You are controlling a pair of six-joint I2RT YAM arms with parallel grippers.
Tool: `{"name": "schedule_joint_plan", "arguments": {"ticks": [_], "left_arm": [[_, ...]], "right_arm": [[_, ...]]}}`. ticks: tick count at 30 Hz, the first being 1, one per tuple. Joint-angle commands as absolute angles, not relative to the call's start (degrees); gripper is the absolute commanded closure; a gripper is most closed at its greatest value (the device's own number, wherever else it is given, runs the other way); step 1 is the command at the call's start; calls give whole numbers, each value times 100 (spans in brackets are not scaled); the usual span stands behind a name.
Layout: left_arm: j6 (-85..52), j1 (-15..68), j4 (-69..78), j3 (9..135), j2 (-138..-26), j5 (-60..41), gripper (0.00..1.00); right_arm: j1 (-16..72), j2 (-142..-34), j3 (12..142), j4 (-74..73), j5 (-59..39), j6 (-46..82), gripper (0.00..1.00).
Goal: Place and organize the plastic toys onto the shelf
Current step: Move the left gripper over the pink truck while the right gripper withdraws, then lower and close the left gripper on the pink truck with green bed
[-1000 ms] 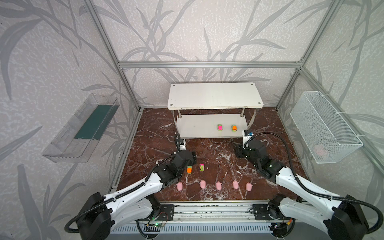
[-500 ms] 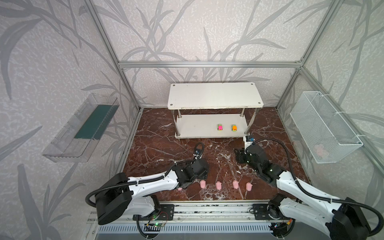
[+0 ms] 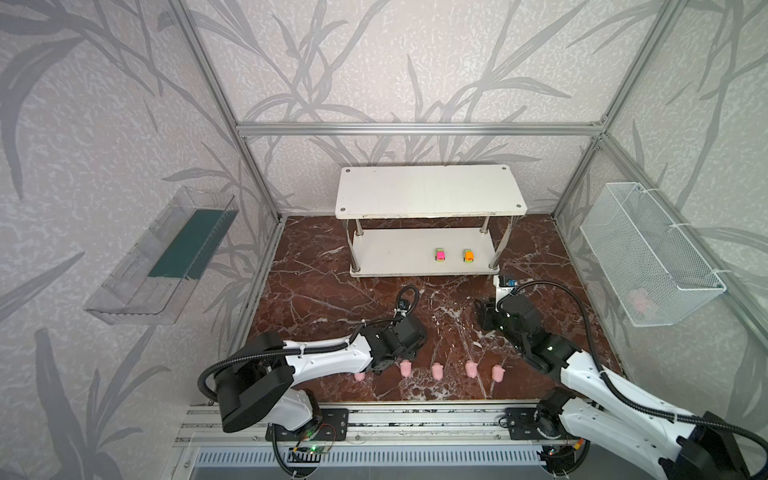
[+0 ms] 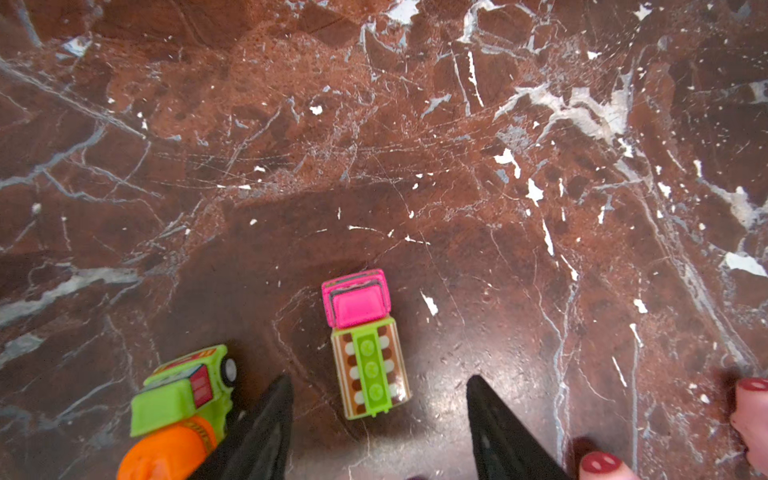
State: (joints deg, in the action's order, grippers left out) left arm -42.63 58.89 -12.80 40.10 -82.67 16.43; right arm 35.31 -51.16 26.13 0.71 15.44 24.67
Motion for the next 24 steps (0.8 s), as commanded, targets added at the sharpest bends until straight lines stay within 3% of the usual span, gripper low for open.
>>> {"name": "schedule_joint_plan", "arguments": {"ticks": [1,11,24], "left_arm": [[-4409,5908,-1327,4168,-8370,1823,38],[-4542,5903,-1668,4490,-8719,2144,51],[-4685,5906,-1985,4698,-9000,2293,53]], "right_arm": [[3562,-5115,2541,82,1657,2487,49],[3529,-5295,2496,-10,1644,2443,48],[3416,-5335,2470,-57,1599,2417,49]]}}
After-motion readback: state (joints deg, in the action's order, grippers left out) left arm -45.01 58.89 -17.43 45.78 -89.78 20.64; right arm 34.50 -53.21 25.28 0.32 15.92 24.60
